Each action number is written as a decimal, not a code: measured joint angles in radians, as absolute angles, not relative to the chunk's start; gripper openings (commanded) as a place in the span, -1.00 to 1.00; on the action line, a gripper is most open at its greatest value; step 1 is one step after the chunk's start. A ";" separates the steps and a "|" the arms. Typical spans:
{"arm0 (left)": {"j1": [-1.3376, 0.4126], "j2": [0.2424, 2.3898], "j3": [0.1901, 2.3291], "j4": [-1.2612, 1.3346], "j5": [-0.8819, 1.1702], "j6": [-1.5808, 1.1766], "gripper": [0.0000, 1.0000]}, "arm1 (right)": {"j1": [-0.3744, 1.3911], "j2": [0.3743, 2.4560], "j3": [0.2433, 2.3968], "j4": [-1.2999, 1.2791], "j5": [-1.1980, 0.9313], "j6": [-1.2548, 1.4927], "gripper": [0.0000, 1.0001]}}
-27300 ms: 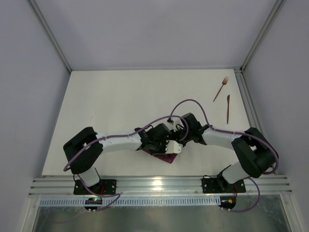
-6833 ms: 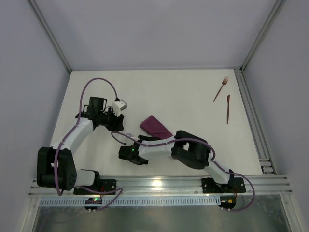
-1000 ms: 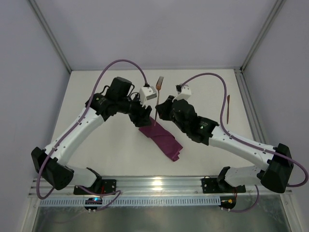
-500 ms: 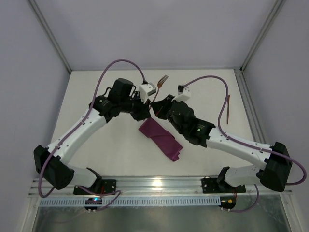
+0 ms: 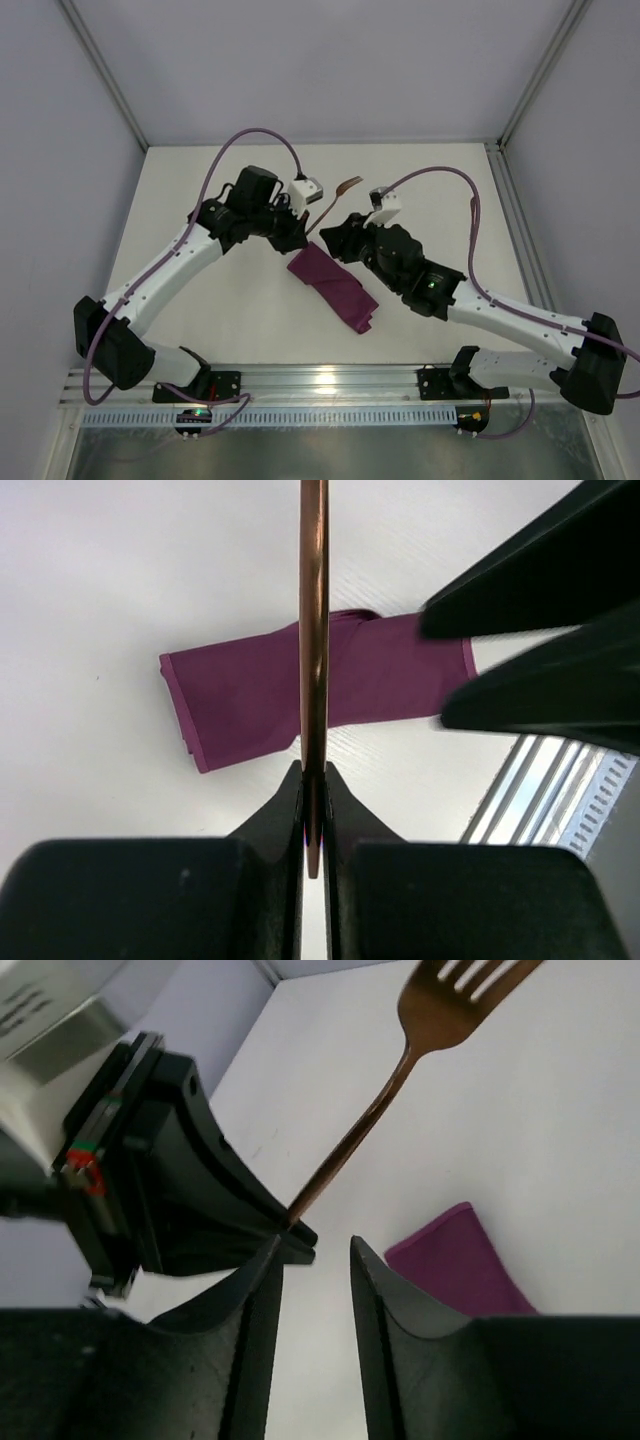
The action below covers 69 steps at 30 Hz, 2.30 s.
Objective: Fold the napkin into a case and place the utensils inside
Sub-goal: Pass from the right arm to the left, then pass from the left arm to the right
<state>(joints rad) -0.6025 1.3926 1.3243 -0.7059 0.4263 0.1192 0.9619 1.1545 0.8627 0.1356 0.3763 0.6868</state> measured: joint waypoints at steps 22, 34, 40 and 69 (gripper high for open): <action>-0.570 1.484 1.302 -1.114 0.657 0.417 -1.00 | 0.965 1.045 0.823 -0.202 -0.134 -1.093 0.08; -0.574 1.484 1.301 -1.186 0.718 0.484 -1.00 | 0.965 1.169 0.881 -0.256 -0.128 -1.201 -0.31; -0.573 1.484 1.301 -1.187 0.739 0.511 -1.00 | 0.975 1.179 0.880 -0.280 -0.111 -1.183 -0.61; -0.493 1.490 1.385 -1.148 0.756 0.448 -0.01 | 0.968 1.036 0.760 -0.368 -0.040 -0.332 -0.94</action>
